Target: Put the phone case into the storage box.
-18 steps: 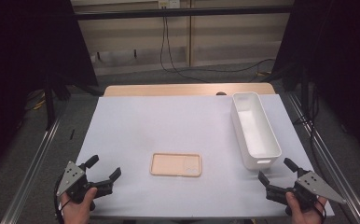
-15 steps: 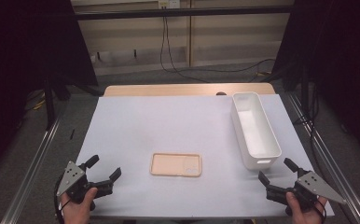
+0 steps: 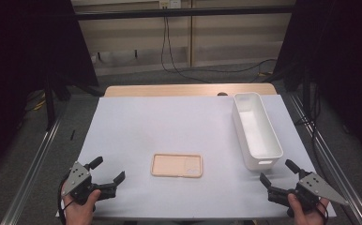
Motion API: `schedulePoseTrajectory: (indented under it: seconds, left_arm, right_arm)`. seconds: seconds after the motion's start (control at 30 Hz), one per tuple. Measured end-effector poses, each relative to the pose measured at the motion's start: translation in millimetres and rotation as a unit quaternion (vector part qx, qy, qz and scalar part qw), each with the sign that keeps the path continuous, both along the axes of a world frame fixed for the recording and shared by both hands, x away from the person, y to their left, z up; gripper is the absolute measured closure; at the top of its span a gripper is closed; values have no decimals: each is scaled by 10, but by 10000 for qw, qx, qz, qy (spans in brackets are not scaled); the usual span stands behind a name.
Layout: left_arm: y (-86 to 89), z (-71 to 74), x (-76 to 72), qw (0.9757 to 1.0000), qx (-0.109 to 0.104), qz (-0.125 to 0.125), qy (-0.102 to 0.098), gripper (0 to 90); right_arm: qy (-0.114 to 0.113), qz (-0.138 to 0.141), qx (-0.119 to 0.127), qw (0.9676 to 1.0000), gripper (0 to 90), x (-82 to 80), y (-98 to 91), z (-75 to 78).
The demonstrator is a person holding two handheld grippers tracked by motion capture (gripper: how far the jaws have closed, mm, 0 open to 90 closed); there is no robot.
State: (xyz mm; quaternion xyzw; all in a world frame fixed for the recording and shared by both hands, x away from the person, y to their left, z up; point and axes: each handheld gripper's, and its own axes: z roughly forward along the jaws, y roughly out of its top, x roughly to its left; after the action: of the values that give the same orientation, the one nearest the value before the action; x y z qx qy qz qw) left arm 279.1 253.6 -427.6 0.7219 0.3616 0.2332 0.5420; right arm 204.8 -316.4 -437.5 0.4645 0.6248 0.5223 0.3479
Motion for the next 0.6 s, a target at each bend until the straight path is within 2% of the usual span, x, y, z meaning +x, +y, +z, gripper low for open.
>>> schedulePoseTrajectory:
  seconds: [0.33,0.4,0.57,0.6]
  left_arm:
    - [-44,-2,31,9993,-102,-265,233,31]
    - [-66,3,54,9988,-86,-376,295,33]
    - [-135,28,92,9986,28,-478,241,35]
    - [-148,31,106,9981,14,-545,292,37]
  right_arm:
    - [-28,28,-55,10000,8,-61,30,22]
    - [-19,23,-65,10000,8,-57,29,18]
    - [-30,19,-48,10000,8,-64,16,16]
    - [-25,20,-47,10000,7,-65,15,15]
